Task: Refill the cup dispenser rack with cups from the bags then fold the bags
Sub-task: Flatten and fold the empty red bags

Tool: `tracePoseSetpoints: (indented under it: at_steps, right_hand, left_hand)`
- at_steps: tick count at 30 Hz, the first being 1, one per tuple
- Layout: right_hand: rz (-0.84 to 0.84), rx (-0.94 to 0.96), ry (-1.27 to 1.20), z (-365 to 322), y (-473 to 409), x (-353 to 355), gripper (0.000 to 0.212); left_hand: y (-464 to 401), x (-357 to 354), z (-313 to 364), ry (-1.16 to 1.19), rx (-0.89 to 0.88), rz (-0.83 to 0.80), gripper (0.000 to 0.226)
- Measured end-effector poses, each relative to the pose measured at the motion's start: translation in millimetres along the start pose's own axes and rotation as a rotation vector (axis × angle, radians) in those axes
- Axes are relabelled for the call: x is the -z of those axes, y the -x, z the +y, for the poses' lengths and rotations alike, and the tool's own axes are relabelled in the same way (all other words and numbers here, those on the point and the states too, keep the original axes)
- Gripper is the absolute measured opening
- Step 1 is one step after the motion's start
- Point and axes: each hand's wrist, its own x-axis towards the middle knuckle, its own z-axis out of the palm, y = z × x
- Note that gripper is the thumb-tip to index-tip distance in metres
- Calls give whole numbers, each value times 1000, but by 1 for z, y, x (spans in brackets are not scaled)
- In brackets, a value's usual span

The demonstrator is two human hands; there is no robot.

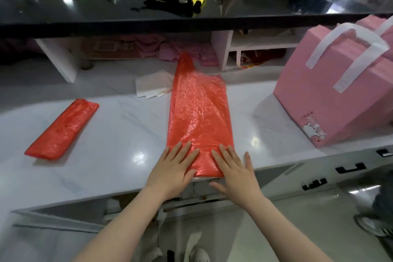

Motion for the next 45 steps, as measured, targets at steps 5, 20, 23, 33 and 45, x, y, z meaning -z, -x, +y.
tracePoseSetpoints:
  at_steps: [5, 20, 23, 33, 45]
  right_hand:
    - [47, 36, -22, 21, 5, 3, 82]
    - [271, -270, -701, 41, -7, 31, 29]
    - [309, -309, -755, 39, -10, 31, 47]
    - [312, -319, -794, 32, -7, 19, 52]
    - [270, -257, -574, 30, -11, 19, 31]
  left_hand:
    - [-2, -1, -1, -16, 6, -10, 69]
    - [20, 10, -10, 635, 258, 374, 27]
    - [17, 12, -4, 733, 380, 433, 15]
    - [14, 11, -3, 803, 494, 457, 39]
    - [9, 5, 17, 215, 186, 416, 57]
